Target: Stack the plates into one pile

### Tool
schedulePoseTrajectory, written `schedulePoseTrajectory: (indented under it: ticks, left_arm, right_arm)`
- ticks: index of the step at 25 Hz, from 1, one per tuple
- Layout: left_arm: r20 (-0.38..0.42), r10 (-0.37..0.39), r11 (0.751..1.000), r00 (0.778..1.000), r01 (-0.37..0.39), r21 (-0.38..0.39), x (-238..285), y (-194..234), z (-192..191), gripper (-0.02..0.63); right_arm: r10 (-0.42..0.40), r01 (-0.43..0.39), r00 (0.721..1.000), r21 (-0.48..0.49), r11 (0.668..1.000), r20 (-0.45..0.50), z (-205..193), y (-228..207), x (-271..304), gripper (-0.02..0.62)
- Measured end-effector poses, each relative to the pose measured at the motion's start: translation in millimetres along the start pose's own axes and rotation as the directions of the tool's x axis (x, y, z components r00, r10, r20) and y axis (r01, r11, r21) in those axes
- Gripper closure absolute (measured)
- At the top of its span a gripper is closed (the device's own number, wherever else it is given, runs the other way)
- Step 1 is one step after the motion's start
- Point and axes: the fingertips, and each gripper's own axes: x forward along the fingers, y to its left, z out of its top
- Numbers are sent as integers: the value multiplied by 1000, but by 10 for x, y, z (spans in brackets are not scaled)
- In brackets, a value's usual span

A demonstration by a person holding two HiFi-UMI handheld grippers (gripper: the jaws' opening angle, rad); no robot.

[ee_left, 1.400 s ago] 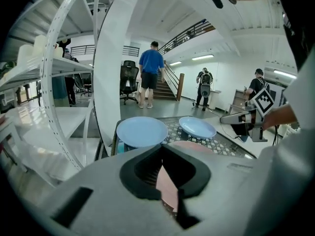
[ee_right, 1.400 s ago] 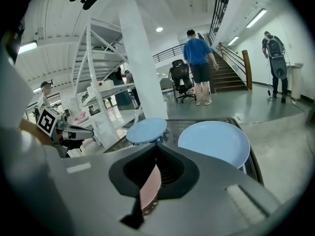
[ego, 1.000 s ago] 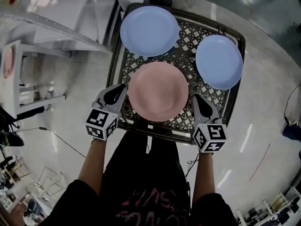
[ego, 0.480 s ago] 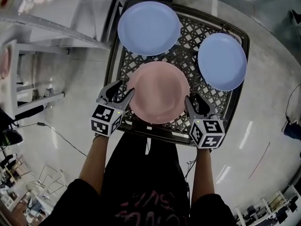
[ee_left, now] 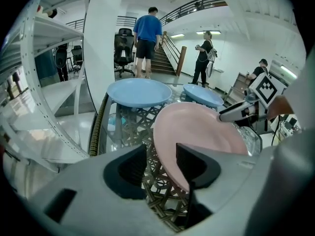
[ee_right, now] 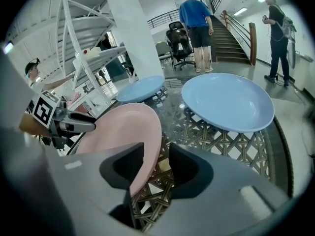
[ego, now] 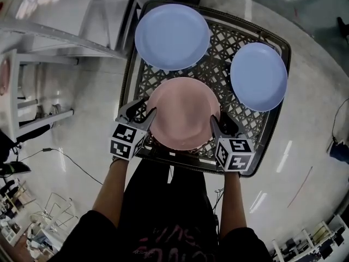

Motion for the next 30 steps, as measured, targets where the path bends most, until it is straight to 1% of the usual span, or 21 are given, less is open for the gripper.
schedulePoseTrajectory:
  ticks: [12,15,19,21,23,30]
  left_arm:
    - [-18,-18,1000,1000,18,11,114,1,-45,462]
    - [-24,-13,999,1000,14,34,125,-18,-62,480]
    - [-30,5,998,1000,-3,65,137,-26,-91,517]
    - [-27,10,998,1000,-8,60,121,-16,-92,520]
    - [-21,13,999,1000,-12,46,96,-11,-92,526]
    - [25,32,999,999,-33,10,26,10,-7,548]
  right_arm:
    - [-8,8,1000,-3,1000,-16,-24,-14,111,451]
    - [-8,8,1000,0,1000,-17,-42,-2,120,456]
    - [-7,7,1000,-12,1000,-26,-94,11,133,480]
    - [-15,15,1000,-15,1000,-24,-103,27,122,512]
    - [-22,22,999,-13,1000,-25,-116,39,104,525]
    - [-19,19,1000,-20,1000,-11,-81,52,70,531]
